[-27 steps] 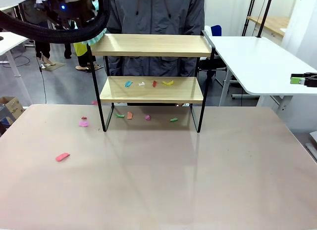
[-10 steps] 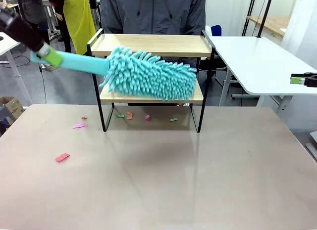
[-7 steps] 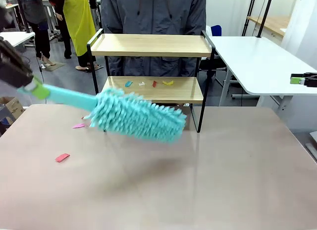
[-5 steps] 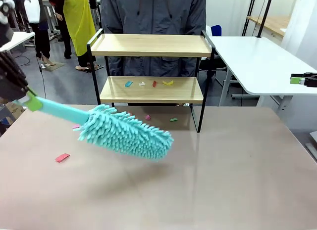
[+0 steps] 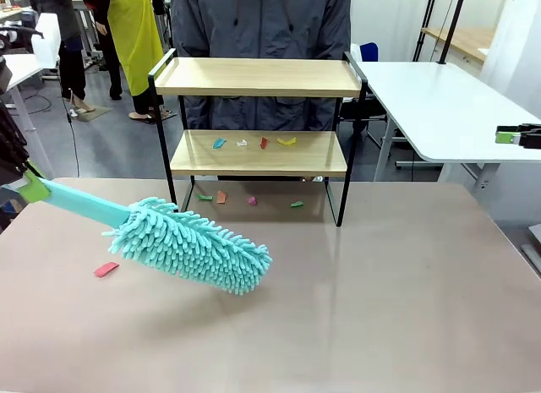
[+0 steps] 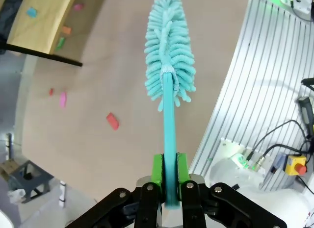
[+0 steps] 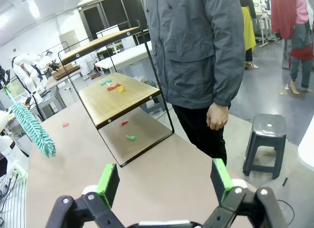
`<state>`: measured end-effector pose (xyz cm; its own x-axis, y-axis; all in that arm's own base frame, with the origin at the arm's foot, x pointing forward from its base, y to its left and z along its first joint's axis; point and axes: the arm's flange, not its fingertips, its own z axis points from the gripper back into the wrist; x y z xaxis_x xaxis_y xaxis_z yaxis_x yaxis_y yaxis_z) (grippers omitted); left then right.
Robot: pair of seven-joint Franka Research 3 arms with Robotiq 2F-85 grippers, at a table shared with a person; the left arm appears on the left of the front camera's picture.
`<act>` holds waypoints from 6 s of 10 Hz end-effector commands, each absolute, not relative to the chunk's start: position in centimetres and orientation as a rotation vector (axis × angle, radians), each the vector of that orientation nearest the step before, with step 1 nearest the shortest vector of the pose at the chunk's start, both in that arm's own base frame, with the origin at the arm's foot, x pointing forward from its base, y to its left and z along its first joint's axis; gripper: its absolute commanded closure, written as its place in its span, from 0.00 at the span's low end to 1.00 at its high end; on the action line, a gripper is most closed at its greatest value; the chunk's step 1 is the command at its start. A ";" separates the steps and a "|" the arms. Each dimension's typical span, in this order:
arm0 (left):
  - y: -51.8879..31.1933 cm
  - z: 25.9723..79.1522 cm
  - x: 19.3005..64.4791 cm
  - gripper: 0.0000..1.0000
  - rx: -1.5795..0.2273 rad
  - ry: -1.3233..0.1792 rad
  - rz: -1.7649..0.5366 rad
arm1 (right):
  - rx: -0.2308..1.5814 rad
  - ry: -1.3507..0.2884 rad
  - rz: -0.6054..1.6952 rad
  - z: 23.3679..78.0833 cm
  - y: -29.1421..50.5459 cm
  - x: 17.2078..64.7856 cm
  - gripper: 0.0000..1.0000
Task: Clean the shelf.
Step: Clean the specific section of the Shelf indicated by the human with the Duster.
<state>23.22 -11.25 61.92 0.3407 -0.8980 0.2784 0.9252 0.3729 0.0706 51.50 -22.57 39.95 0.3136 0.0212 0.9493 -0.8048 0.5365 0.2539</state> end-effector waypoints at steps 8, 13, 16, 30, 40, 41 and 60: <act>-11.6 62.1 23.2 0.86 -0.118 -0.301 -1.188 | 0.846 -1.132 0.642 40.2 -22.4 51.5 0.00; -11.6 62.1 23.2 0.86 -0.118 -0.301 -1.188 | 0.846 -1.132 0.642 40.2 -22.4 51.5 0.00; -11.6 62.1 23.2 0.86 -0.118 -0.301 -1.188 | 0.846 -1.132 0.642 40.2 -22.4 51.5 0.00; -13.5 61.6 23.9 0.86 -0.216 -0.289 -1.127 | 0.846 -1.132 0.642 40.2 -22.4 51.5 0.00; -25.5 60.7 22.2 0.86 -0.181 -0.332 -0.825 | 0.846 -1.132 0.642 40.2 -22.4 51.5 0.00; -28.1 58.5 20.0 0.86 -0.192 -0.457 -0.652 | 0.846 -1.132 0.642 40.2 -22.4 51.5 0.00; -47.9 43.0 23.6 0.86 -0.202 -0.778 -0.086 | 0.846 -1.132 0.642 40.2 -22.4 51.5 0.00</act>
